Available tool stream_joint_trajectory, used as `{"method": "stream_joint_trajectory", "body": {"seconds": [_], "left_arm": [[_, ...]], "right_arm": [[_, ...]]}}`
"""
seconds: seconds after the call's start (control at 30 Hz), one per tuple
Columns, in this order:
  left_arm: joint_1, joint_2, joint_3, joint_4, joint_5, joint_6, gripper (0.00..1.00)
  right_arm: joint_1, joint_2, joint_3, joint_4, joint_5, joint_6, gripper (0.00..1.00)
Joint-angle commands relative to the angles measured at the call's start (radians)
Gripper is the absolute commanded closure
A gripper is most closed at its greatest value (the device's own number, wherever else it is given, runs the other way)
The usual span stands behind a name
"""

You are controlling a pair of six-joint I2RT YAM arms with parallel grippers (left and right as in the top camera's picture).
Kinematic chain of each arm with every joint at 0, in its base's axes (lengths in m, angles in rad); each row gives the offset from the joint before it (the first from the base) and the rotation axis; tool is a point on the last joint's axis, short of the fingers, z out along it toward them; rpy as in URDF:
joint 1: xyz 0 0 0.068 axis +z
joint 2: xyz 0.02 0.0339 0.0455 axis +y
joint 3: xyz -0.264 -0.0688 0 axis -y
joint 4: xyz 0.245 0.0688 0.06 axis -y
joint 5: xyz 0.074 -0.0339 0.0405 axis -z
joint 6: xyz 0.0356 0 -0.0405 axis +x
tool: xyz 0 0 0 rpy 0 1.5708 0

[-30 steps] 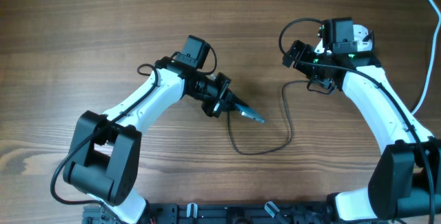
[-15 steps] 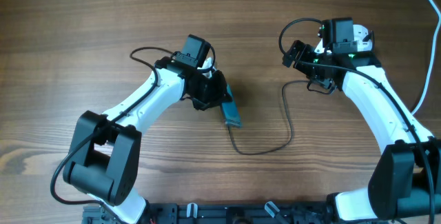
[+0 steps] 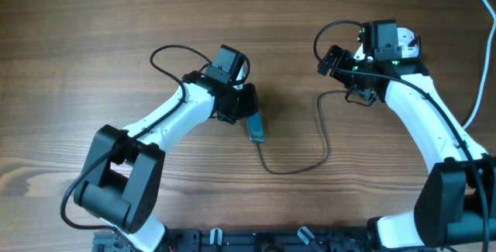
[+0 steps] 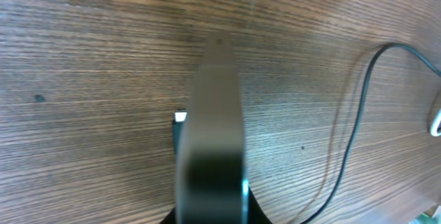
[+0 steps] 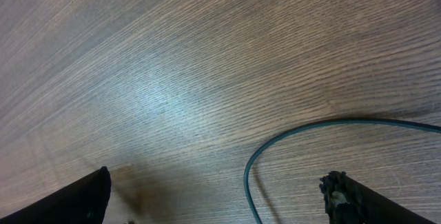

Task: Plug charger to phone and switch on socket
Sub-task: 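Swing the held phone leftward, keeping it upright, with the left gripper, then move the right gripper down to the black cable's USB-C plug and grasp it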

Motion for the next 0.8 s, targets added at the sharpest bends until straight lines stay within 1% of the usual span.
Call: {"method": "stream_joint_trajectory", "body": {"seconds": [0.0,0.07,0.13,0.17,0.27,0.33,0.4,0.43,0.47,0.5,0.53,0.57,0.6,0.67,0.77], "left_arm": [[0.032,-0.028,-0.002,-0.033,-0.012,0.065,0.96],[0.071,-0.028,-0.002,-0.055,-0.005,0.082,0.96],[0.109,-0.028,-0.002,-0.053,0.058,0.136,0.96],[0.141,-0.028,-0.002,-0.058,0.106,0.172,0.96],[0.242,-0.028,-0.003,-0.077,0.19,0.23,0.96],[0.306,-0.028,-0.004,-0.079,0.333,0.266,0.96],[0.377,-0.028,-0.004,-0.069,0.539,0.328,0.96],[0.399,-0.028,-0.004,-0.069,0.582,0.341,0.96],[0.444,-0.028,-0.004,-0.07,0.652,0.378,0.96],[0.465,-0.028,-0.004,-0.07,0.682,0.397,0.96],[0.502,-0.028,-0.004,-0.075,0.705,0.424,0.96],[0.523,-0.028,-0.004,-0.084,0.716,0.44,0.96],[0.544,-0.027,-0.004,-0.093,0.719,0.441,0.96],[0.565,-0.027,-0.005,-0.097,0.718,0.469,0.96],[0.568,-0.027,-0.005,-0.099,0.715,0.493,0.96]], "right_arm": [[-0.001,0.013,0.003,0.005,0.022,0.0,0.0],[-0.001,0.013,0.003,0.005,0.022,0.0,0.0],[-0.001,0.013,0.003,0.005,0.022,0.0,0.0],[-0.001,0.013,0.003,0.005,0.023,0.0,0.0],[-0.001,0.013,0.003,0.005,0.022,0.0,0.0],[-0.001,0.013,0.003,0.005,0.022,0.0,0.0],[-0.001,0.013,0.003,0.01,0.022,0.0,0.0],[-0.001,0.013,0.003,0.033,0.017,-0.001,0.0],[-0.001,0.013,0.003,0.027,-0.047,-0.047,0.03],[0.0,0.013,0.003,0.029,-0.138,-0.096,0.12],[0.017,0.015,0.003,0.028,-0.243,-0.15,0.27],[0.045,0.015,0.003,0.016,-0.272,-0.198,0.35],[0.088,0.015,0.003,-0.008,-0.27,-0.256,0.39],[0.193,0.015,0.003,-0.075,-0.232,-0.347,0.41],[0.357,0.015,0.003,-0.145,-0.128,-0.339,0.42]]}}
